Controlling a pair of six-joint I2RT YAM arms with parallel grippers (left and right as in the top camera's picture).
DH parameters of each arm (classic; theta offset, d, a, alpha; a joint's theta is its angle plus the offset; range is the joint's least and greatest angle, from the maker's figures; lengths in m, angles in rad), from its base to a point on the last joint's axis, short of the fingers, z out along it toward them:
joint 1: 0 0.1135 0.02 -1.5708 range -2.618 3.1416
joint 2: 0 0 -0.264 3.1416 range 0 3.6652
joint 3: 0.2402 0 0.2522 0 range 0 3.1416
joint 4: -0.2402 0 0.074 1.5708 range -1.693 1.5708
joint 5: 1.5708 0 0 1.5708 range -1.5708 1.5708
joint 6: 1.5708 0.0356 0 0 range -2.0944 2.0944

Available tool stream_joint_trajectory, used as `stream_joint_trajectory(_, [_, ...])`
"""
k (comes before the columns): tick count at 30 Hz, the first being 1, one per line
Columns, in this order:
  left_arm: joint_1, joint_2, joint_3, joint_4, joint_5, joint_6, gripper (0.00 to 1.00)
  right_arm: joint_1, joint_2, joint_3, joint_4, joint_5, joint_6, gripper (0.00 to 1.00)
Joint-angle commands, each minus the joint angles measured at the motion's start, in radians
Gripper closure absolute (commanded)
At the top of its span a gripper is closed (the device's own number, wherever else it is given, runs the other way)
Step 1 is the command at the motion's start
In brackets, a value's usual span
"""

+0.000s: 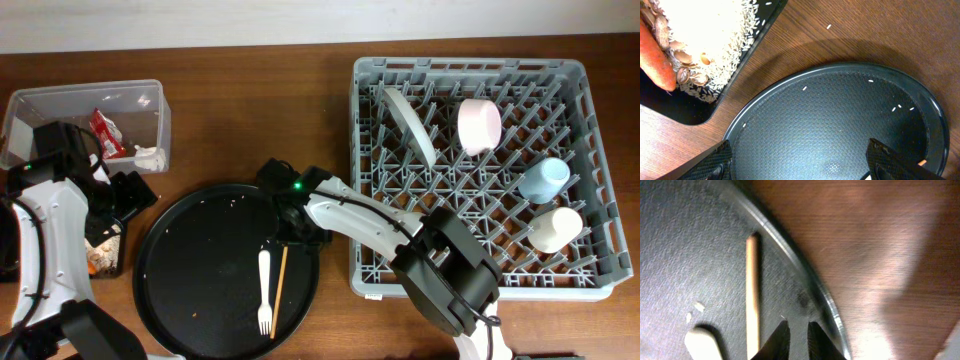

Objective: Sort waste into correct bins and load items into the dishwasher rack
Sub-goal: 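Grasp the wooden chopstick with the right gripper and place it in the rack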

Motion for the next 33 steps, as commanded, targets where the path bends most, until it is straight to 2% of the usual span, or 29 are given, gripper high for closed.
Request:
stream_joint_trajectory(1, [0.001, -0.001, -0.009, 0.002, -0.007, 0.011, 0.15, 0.008, -0.006, 0.019, 0.004, -0.185, -0.047, 0.80])
stream_joint_trajectory(2, [0.001, -0.001, -0.008, 0.002, -0.007, 0.011, 0.15, 0.012, -0.006, 0.019, 0.002, -0.213, -0.056, 0.77])
stream_joint_trajectory(3, [0.001, -0.001, -0.009, 0.002, -0.008, 0.011, 0.15, 0.024, -0.006, 0.019, -0.014, -0.241, -0.055, 0.60])
stream_joint_trajectory(4, [0.001, -0.001, -0.009, 0.002, -0.007, 0.011, 0.15, 0.035, -0.006, 0.019, -0.021, -0.237, -0.055, 0.52])
stream_joint_trajectory(8, [0.001, -0.001, -0.008, 0.002, -0.007, 0.011, 0.15, 0.090, -0.004, 0.018, -0.017, -0.124, -0.020, 0.52])
stream_joint_trajectory(13, [0.001, -0.001, -0.008, 0.002, -0.007, 0.011, 0.15, 0.130, 0.045, 0.017, -0.024, -0.085, 0.025, 0.53])
stream_joint_trajectory(16, [0.001, -0.001, -0.008, 0.002, -0.007, 0.011, 0.15, 0.129, 0.068, 0.016, -0.022, -0.071, 0.025, 0.67])
stream_joint_trajectory(21, [0.001, -0.001, -0.009, 0.002, -0.007, 0.011, 0.15, 0.129, 0.068, 0.016, -0.024, 0.062, 0.069, 0.82])
stream_joint_trajectory(25, [0.001, -0.001, -0.008, 0.002, -0.007, 0.011, 0.15, 0.129, 0.068, 0.016, -0.024, 0.086, 0.077, 0.96])
stream_joint_trajectory(30, [0.001, -0.001, -0.009, 0.002, -0.007, 0.011, 0.15, 0.123, 0.058, 0.061, -0.032, 0.079, 0.068, 0.96])
stream_joint_trajectory(33, [0.001, -0.001, -0.008, 0.002, -0.007, 0.011, 0.15, 0.093, 0.002, 0.197, -0.143, 0.124, -0.019, 0.96])
